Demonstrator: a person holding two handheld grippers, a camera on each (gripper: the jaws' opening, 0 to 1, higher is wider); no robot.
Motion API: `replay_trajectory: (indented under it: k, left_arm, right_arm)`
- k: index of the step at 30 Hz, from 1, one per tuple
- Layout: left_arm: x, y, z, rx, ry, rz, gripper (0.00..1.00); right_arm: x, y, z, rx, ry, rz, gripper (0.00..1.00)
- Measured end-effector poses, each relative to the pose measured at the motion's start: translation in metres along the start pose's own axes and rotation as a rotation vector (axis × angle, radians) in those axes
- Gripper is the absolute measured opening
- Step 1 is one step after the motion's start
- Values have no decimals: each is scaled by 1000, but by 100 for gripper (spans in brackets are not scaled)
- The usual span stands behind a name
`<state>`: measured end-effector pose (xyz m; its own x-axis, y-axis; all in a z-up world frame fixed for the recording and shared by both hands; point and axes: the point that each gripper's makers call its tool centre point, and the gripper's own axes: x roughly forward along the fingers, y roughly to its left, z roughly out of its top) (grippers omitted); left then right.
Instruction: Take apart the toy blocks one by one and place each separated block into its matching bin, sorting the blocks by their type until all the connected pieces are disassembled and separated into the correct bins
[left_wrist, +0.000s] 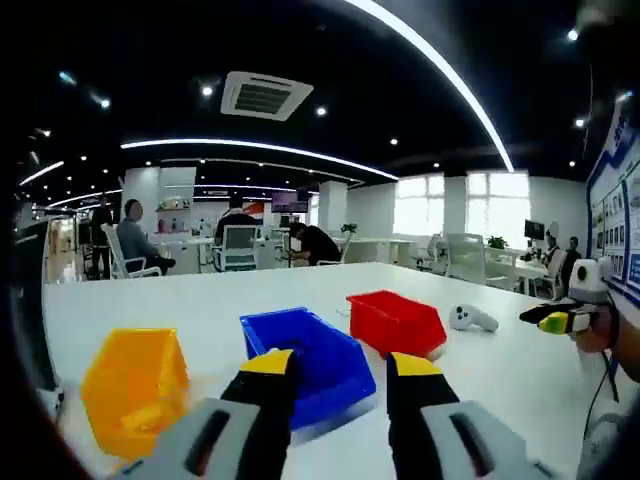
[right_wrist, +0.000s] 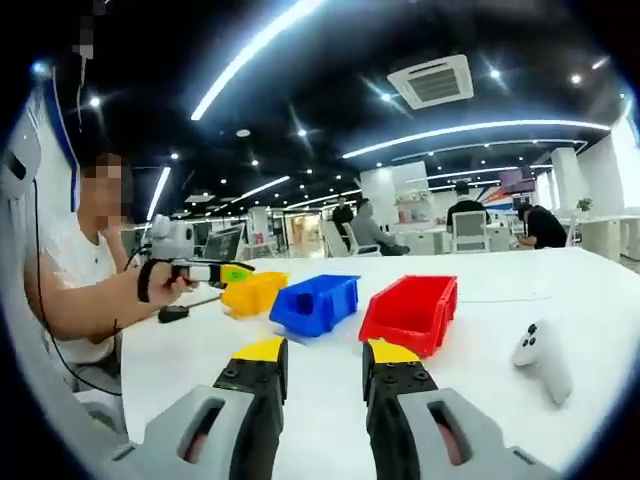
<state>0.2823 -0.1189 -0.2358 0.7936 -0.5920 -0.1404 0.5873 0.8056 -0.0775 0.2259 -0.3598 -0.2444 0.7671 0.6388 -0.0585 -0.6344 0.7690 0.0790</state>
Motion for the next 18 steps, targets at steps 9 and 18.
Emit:
replay_trajectory:
  k: [9,18]
  left_arm:
    - [-58,-5,-2,16,-55,68,34]
    - [-60,-32,-3,31,-100,37,32]
  right_arm:
    - [-4,-18,3,-34,-12,-22,34]
    - [-6,-15,6,-64,-50,-34,32]
